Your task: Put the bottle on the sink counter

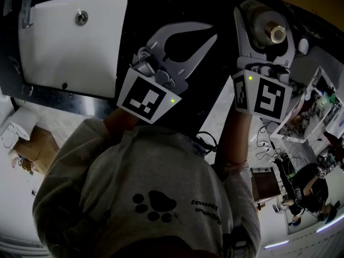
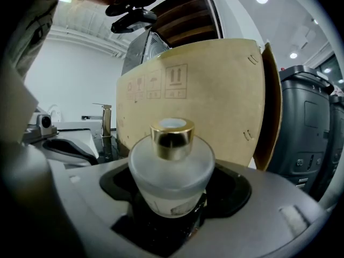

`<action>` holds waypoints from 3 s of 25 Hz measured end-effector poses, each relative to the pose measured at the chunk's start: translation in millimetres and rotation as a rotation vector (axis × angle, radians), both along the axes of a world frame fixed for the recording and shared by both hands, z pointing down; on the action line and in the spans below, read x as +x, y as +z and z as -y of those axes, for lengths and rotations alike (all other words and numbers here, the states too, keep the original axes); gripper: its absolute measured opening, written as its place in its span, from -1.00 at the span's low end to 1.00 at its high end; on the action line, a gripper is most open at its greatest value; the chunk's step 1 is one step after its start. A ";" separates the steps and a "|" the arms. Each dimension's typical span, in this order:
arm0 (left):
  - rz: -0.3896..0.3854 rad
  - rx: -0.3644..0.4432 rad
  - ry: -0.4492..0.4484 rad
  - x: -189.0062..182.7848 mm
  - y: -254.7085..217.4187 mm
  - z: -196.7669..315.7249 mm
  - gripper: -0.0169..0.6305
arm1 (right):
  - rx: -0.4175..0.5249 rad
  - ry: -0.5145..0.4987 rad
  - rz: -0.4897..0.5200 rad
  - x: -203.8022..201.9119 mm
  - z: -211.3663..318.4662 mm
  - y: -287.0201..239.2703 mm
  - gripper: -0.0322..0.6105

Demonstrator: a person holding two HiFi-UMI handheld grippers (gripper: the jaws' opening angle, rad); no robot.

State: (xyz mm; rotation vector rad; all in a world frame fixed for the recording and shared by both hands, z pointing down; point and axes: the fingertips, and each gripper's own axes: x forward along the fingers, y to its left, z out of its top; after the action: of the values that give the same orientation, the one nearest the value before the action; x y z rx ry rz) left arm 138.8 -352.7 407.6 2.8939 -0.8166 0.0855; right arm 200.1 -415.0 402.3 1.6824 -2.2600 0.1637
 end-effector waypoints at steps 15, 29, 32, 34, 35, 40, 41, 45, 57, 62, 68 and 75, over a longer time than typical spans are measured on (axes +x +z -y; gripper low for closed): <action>0.042 0.031 0.008 11.5 4.4 -2.5 -0.94 | -0.075 -0.010 -0.027 15.0 21.2 40.5 0.14; 0.062 0.017 0.006 11.0 6.7 0.7 -0.94 | -0.180 -0.003 -0.007 20.5 30.4 62.0 0.14; 0.063 0.012 0.004 10.8 7.2 0.8 -0.94 | -0.213 -0.010 0.004 19.8 31.6 66.8 0.14; 0.066 0.010 0.008 11.2 8.0 1.7 -0.94 | -0.238 -0.016 0.008 18.6 33.7 70.8 0.14; 0.067 0.009 0.009 11.3 8.4 2.5 -0.94 | -0.250 -0.019 0.009 18.2 34.9 72.5 0.14; 0.070 0.003 0.012 12.7 9.6 3.0 -0.94 | -0.269 -0.033 -0.003 16.6 35.3 75.9 0.14; 0.071 0.003 0.012 12.6 9.8 2.4 -0.94 | -0.270 -0.036 -0.006 15.9 34.7 75.9 0.14; 0.074 0.007 0.018 12.1 9.2 -1.0 -0.94 | -0.269 -0.038 -0.005 14.6 32.6 75.1 0.15; 0.073 -0.036 0.022 6.9 11.5 -13.2 -0.94 | -0.385 -0.003 0.098 22.0 4.0 92.6 0.39; 0.076 -0.036 0.019 2.3 3.8 -27.0 -0.94 | -0.388 0.039 0.059 27.6 -35.1 91.2 0.40; 0.110 -0.003 0.016 -0.5 -8.7 -51.9 -0.94 | -0.288 0.111 0.040 35.0 -77.3 63.3 -0.14; 0.094 0.030 -0.024 -7.9 -36.4 -81.8 -0.94 | -0.159 0.188 0.025 41.5 -123.7 7.9 -0.89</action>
State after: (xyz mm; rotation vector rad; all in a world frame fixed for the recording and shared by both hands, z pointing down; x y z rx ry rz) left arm 130.8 -270.9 371.2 2.9261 -0.8757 0.2097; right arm 241.6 -291.4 410.2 1.8131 -2.0429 0.3984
